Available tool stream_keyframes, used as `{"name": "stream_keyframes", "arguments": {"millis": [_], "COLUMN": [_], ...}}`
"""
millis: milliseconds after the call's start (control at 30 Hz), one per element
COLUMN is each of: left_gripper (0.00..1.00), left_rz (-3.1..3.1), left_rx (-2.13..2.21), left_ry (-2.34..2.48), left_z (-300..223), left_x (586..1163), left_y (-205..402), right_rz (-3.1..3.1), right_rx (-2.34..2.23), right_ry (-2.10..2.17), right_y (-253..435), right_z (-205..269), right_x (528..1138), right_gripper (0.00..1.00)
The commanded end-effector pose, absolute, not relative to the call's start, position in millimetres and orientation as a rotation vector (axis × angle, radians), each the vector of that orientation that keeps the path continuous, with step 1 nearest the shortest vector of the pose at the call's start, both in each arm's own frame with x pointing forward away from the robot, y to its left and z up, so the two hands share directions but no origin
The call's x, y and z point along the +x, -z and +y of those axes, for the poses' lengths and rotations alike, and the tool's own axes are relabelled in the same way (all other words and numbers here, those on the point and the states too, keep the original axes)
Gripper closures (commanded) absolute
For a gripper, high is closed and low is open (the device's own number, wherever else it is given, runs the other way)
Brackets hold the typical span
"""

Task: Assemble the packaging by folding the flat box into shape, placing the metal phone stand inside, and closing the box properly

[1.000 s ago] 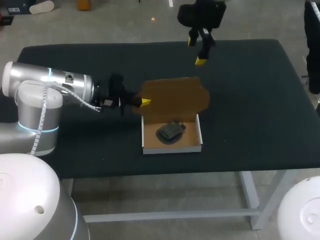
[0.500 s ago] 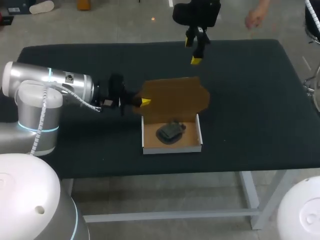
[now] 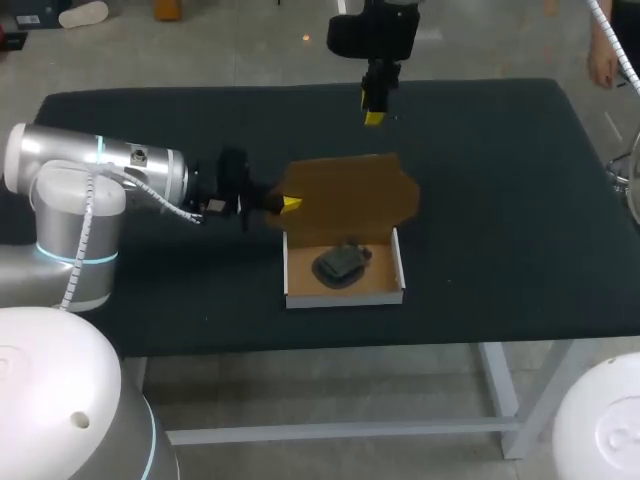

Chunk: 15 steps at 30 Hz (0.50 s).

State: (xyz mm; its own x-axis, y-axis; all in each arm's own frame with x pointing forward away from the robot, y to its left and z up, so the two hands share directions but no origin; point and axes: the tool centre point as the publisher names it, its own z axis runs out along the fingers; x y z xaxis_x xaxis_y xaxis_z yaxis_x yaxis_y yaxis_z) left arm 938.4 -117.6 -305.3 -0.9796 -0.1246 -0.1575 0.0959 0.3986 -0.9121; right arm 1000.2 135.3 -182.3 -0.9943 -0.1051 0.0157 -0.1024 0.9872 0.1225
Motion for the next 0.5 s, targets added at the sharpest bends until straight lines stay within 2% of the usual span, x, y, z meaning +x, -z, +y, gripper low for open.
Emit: {"name": "stream_keyframes", "arguments": {"millis": [33, 167, 300, 500], "left_gripper": [1.0, 1.0, 1.0, 1.0], "left_rz": [2.45, 2.45, 2.45, 2.45], "left_rx": [-0.024, -0.024, -0.024, -0.024], "left_ry": [1.622, 1.622, 1.622, 1.622], "left_z": [-118, -118, -118, -118], "left_x": [939, 939, 939, 939], "left_y": [307, 307, 307, 307], "right_rz": [-3.097, -3.079, -3.077, -3.065], "right_rx": [0.168, 0.185, 0.201, 0.228], "right_ry": [0.179, 0.193, 0.182, 0.163], "right_y": [185, 192, 195, 204], "right_z": [142, 150, 158, 167], "right_x": [1004, 1004, 1000, 996], "right_gripper": [0.61, 0.62, 0.69, 0.65]}}
